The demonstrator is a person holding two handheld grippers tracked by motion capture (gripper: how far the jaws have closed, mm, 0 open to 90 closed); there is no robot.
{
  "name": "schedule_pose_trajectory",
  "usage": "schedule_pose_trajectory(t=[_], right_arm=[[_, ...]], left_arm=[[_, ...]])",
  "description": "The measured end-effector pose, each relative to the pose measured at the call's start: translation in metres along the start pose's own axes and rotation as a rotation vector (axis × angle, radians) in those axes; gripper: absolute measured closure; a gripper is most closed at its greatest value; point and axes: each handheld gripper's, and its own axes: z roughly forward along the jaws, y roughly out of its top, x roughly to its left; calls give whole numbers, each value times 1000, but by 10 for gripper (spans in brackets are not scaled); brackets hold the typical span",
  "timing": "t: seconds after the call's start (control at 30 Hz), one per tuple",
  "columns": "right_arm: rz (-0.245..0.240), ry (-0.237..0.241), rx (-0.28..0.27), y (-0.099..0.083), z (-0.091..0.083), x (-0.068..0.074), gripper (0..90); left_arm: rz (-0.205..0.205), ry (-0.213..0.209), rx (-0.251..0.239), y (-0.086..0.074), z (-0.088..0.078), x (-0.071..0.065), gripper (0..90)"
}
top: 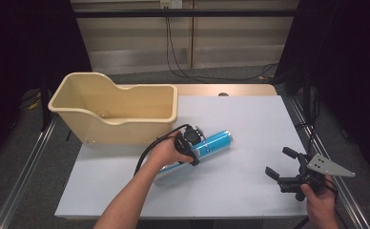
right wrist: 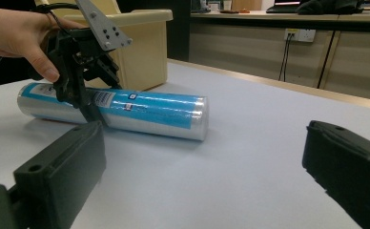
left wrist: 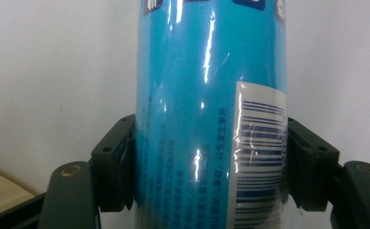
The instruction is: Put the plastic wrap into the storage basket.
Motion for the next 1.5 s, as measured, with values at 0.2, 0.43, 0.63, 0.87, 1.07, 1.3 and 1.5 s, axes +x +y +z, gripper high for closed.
schedule_pose_trajectory(t=[0.2, 0.43, 0.63, 0.87, 1.07, 1.3, 1.5], right_arm=[[-1, 0, 1, 0, 0, -1, 4], [-3, 4, 2, 0, 0, -1, 4], [9, 0, -1, 0, -1, -3, 4], [7, -2, -3, 0, -1, -4, 5], [5, 1, -4, 0, -1, -3, 5], [-3, 7, 7, 0, 0, -2, 5], [-17, 9, 12, 1, 2, 0, 5]], left_arm=[[25, 18, 17, 1, 0, -2, 318], [-18, -41, 126, 10, -4, -4, 321], [-43, -54, 149, 13, -19, -3, 322], [-67, -52, 102, 17, -43, -2, 322], [-88, -60, 83, 20, -60, -1, 322], [-94, -68, 77, 21, -77, 2, 322], [-85, -70, 95, 22, -90, 7, 322]])
